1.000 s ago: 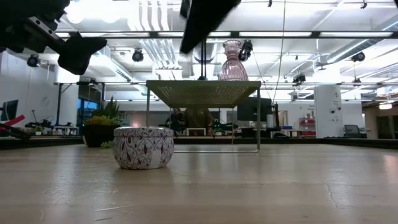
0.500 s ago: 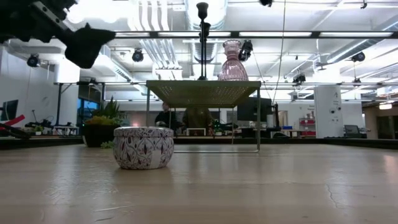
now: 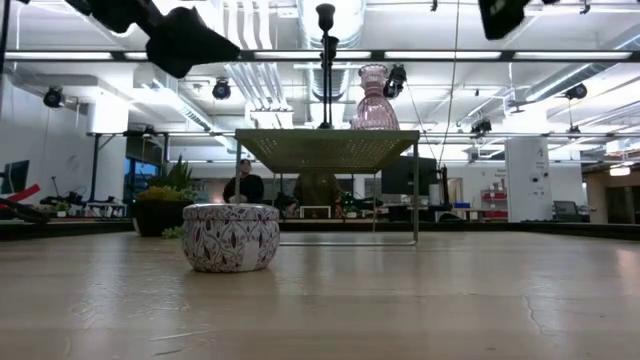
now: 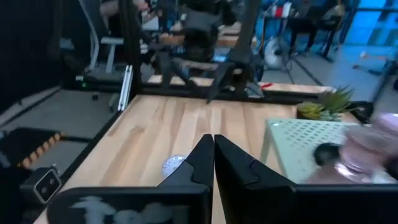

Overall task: Pick & Place candle stick holders
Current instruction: Put the red patterned scented candle on the shelf

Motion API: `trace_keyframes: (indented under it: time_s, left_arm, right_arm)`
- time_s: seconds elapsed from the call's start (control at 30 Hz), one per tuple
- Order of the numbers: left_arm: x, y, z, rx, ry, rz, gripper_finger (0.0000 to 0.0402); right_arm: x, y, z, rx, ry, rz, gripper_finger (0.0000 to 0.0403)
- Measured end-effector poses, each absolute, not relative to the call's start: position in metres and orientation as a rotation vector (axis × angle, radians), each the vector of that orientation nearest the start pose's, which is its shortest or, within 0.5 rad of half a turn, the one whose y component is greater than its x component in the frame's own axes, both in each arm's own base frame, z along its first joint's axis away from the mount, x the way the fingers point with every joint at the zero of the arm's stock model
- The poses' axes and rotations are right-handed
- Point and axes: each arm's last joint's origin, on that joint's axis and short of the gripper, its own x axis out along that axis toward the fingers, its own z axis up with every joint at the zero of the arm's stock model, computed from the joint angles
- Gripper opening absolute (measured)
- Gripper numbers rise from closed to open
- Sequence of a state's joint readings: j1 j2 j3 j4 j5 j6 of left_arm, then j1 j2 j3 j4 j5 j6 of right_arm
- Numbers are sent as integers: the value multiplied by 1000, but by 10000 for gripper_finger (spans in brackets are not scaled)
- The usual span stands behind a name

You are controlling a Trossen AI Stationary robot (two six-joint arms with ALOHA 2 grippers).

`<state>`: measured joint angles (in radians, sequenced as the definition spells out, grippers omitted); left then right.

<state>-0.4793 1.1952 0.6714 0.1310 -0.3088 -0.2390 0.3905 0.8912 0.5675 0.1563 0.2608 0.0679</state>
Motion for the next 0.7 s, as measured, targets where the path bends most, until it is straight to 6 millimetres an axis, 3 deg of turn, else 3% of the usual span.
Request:
trace_keyframes:
  time_s: [0.23,0.7]
  left_arm:
    - [247,-118,230,-50,455,-111,369]
    - [269,-128,209,-18,617,-78,369]
  right_arm:
    - [158,47,241,32,145,80,8]
    - [123,36,189,63,58,136,8]
